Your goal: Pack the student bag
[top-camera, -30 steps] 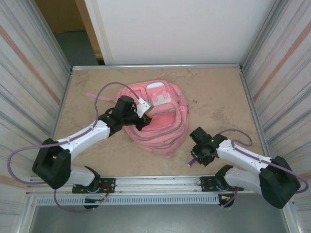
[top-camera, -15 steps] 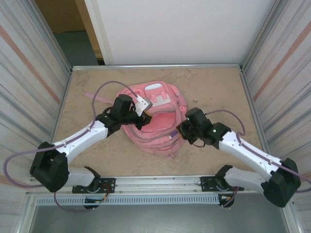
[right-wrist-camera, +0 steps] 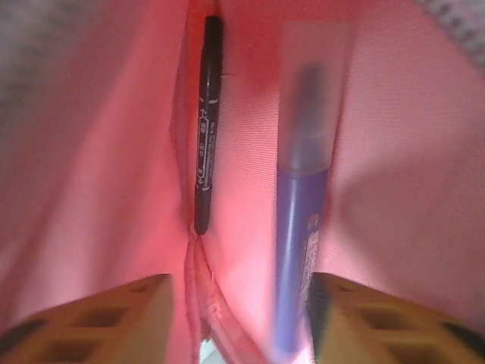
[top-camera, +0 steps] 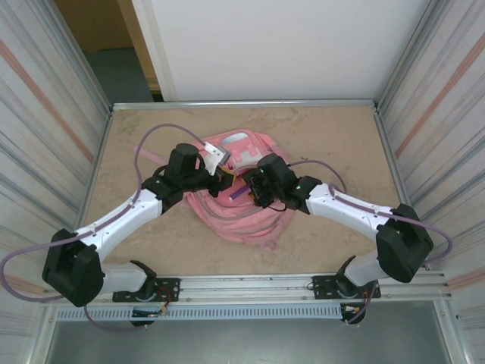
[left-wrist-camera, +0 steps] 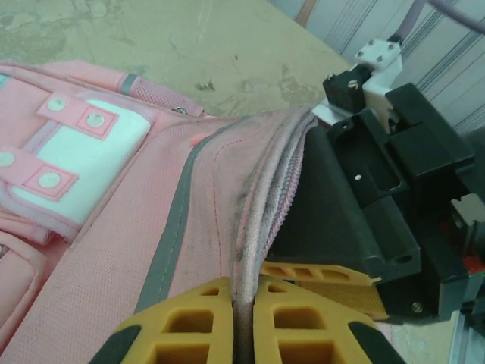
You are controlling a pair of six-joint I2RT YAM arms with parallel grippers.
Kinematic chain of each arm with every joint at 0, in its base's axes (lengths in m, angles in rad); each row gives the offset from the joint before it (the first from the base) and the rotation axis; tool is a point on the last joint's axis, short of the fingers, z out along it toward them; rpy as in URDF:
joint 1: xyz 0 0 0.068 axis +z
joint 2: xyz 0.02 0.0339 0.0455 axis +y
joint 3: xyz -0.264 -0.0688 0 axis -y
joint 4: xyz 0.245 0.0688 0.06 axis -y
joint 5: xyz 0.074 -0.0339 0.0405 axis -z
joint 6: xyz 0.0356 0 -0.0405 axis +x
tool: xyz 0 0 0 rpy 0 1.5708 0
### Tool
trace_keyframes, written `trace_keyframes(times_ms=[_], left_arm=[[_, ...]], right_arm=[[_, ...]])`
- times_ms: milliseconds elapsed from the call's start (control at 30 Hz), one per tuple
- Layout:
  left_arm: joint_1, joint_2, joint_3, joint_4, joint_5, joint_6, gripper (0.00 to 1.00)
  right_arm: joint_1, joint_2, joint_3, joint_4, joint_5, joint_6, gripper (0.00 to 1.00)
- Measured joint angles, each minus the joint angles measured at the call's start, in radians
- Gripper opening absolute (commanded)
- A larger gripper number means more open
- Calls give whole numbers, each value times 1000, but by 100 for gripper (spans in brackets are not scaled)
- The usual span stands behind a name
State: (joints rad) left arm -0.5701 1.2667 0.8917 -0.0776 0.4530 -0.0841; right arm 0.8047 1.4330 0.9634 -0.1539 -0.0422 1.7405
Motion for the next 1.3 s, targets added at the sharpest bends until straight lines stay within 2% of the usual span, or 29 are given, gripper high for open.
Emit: trace_keyframes(times_ms=[133,300,467,667,733,833,900,967,1067,1167,1300], left_arm=[[3,-1,-6,3,8,-11,2],[8,-1,-40,31,32,-26,13],[8,-9,-53,34,59,-33,35],[13,-119,-132,75,79,-33,51],[13,-185,-166,73,37,-29,62],[16,-259,-201,50,-118,-71,81],[40,-268,-208,13,-193,-132,81],[83,-239,-208,-27,-221,-199,75],[163,-128,-195,-95,-197,-292,67],[212,-10,-173,-148,-160,-359,68],[223,63,-137,-180,-124,-393,68]], right_arm=[[5,-38,-22,6,45,2,59],[8,-176,-69,-85,129,-53,62],[14,-336,-114,-204,241,-153,66],[-6,-443,-146,-341,336,-306,71],[-31,-471,-148,-380,349,-367,71],[-53,-481,-148,-399,356,-456,73],[-53,-468,-145,-409,356,-516,74],[-53,-448,-138,-420,356,-555,73],[-53,-404,-137,-411,349,-605,70],[-54,-369,-137,-368,307,-650,68],[-88,-309,-142,-292,204,-658,67]])
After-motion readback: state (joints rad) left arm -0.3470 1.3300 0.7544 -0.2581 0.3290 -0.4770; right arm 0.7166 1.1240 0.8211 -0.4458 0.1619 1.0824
